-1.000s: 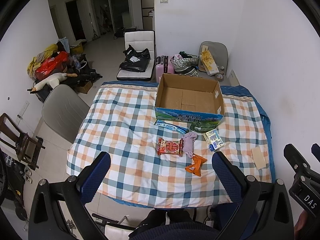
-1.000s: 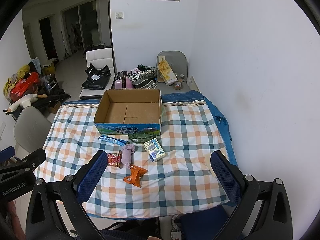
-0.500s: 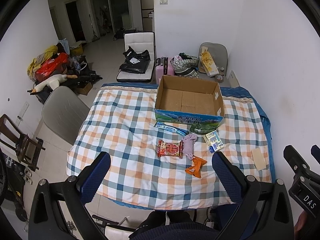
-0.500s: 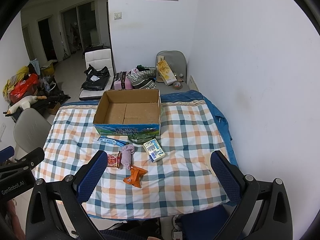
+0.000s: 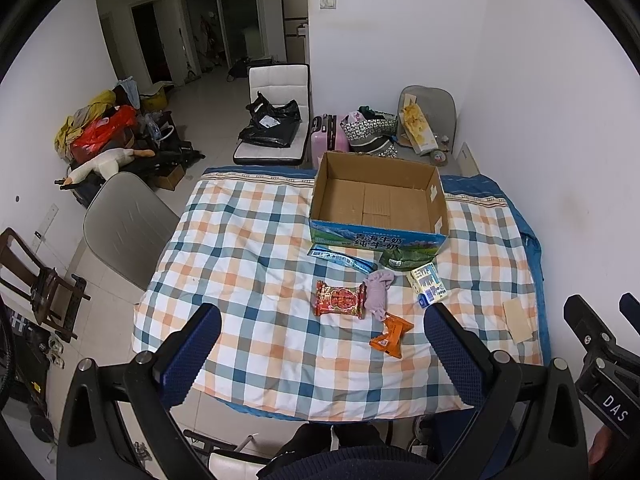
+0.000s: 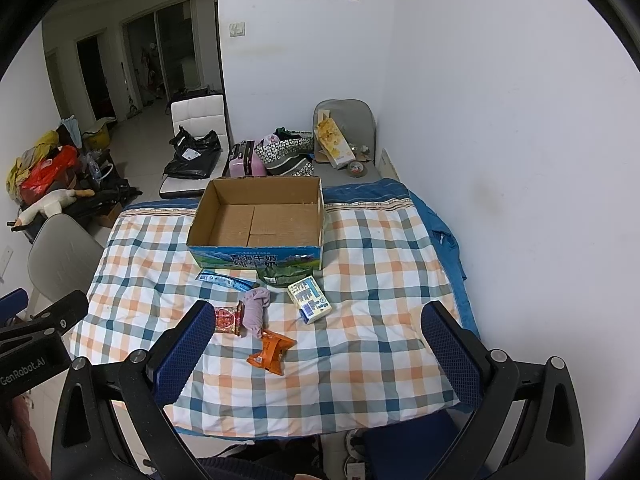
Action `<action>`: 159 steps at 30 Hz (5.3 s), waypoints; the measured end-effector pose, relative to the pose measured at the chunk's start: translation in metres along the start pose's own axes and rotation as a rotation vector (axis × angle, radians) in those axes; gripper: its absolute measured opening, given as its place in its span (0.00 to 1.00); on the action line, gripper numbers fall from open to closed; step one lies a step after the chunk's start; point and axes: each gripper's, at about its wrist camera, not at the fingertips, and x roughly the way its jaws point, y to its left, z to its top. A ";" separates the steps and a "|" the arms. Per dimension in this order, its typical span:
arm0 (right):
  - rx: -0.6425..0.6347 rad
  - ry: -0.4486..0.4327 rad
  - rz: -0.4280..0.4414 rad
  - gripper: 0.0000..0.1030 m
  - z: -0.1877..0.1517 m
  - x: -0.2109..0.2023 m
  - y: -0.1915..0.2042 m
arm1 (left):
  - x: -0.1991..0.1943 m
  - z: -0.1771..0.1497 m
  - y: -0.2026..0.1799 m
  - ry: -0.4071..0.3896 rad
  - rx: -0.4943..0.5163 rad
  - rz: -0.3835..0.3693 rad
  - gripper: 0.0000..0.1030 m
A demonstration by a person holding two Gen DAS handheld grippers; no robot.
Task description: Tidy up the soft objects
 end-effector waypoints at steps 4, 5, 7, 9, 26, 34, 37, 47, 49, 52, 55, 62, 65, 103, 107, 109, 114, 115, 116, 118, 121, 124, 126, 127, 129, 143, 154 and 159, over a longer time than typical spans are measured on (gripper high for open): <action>0.001 0.001 -0.001 1.00 0.000 0.000 0.000 | 0.000 0.000 0.000 0.000 0.001 0.000 1.00; 0.001 0.000 0.000 1.00 0.000 0.000 0.001 | 0.000 0.000 0.000 0.001 0.000 -0.001 1.00; 0.001 0.003 0.003 1.00 -0.002 0.002 0.001 | 0.000 -0.001 0.000 0.000 0.001 -0.003 1.00; 0.009 0.022 0.020 1.00 -0.005 0.010 0.001 | 0.005 0.002 -0.001 0.002 0.000 -0.011 1.00; 0.043 0.382 0.077 1.00 -0.036 0.303 -0.023 | 0.282 -0.003 -0.023 0.355 0.053 0.007 0.99; -0.021 0.529 0.088 1.00 -0.051 0.437 -0.016 | 0.395 -0.018 -0.021 0.576 -0.050 -0.030 0.95; -0.018 0.560 0.086 1.00 -0.055 0.468 -0.012 | 0.426 -0.032 -0.009 0.697 -0.234 -0.088 0.95; 0.027 0.661 0.175 1.00 -0.052 0.535 -0.014 | 0.495 -0.083 0.037 0.848 -0.813 -0.141 0.91; 0.015 0.680 0.201 1.00 -0.052 0.544 -0.011 | 0.500 -0.085 0.033 0.839 -0.810 -0.128 0.82; 0.006 0.709 0.226 0.99 -0.053 0.554 -0.009 | 0.502 -0.083 0.024 0.820 -0.741 -0.096 0.74; -0.034 0.734 0.239 0.81 -0.056 0.560 -0.001 | 0.491 -0.074 0.010 0.797 -0.622 -0.071 0.68; -0.104 0.796 0.183 0.65 -0.070 0.562 0.006 | 0.451 -0.048 -0.027 0.727 -0.186 0.029 0.64; -0.090 0.838 0.183 0.65 -0.079 0.556 -0.003 | 0.433 -0.050 -0.037 0.734 -0.064 0.028 0.64; 0.022 0.684 0.161 0.64 -0.018 0.563 -0.015 | 0.326 -0.022 -0.051 0.519 -0.027 -0.203 0.44; 0.092 0.637 0.211 0.64 0.016 0.537 -0.031 | 0.291 0.004 -0.047 0.454 0.015 -0.282 0.44; 0.145 0.612 0.252 0.64 0.035 0.526 -0.029 | 0.283 0.025 -0.054 0.429 0.043 -0.331 0.44; 0.187 0.540 0.297 0.64 0.066 0.508 -0.010 | 0.286 0.078 -0.074 0.383 0.083 -0.410 0.45; 0.191 0.529 0.297 0.64 0.075 0.508 -0.007 | 0.287 0.089 -0.076 0.380 0.091 -0.416 0.45; 0.194 0.520 0.295 0.64 0.085 0.501 -0.011 | 0.290 0.100 -0.079 0.379 0.095 -0.420 0.45; 0.191 0.503 0.288 0.64 0.089 0.508 -0.024 | 0.308 0.120 -0.087 0.387 0.096 -0.439 0.45; 0.170 0.491 0.264 0.64 0.099 0.486 0.006 | 0.343 0.153 -0.098 0.411 0.105 -0.440 0.45; 0.147 0.503 0.236 0.64 0.132 0.504 0.027 | 0.389 0.183 -0.109 0.437 0.114 -0.414 0.45; 0.133 0.515 0.219 0.64 0.155 0.526 0.034 | 0.420 0.197 -0.113 0.466 0.099 -0.412 0.45; 0.124 0.523 0.214 0.64 0.163 0.546 0.034 | 0.436 0.203 -0.115 0.482 0.092 -0.415 0.45; 0.108 0.536 0.202 0.64 0.176 0.584 0.032 | 0.467 0.212 -0.119 0.514 0.081 -0.413 0.45; 0.003 0.568 0.157 0.66 0.217 0.729 0.038 | 0.573 0.230 -0.144 0.643 0.065 -0.362 0.47; -0.011 0.554 0.154 0.93 0.221 0.717 0.039 | 0.555 0.232 -0.145 0.552 0.100 -0.237 0.78; -0.010 0.558 0.136 0.94 0.208 0.696 0.041 | 0.533 0.223 -0.140 0.482 0.129 -0.153 0.89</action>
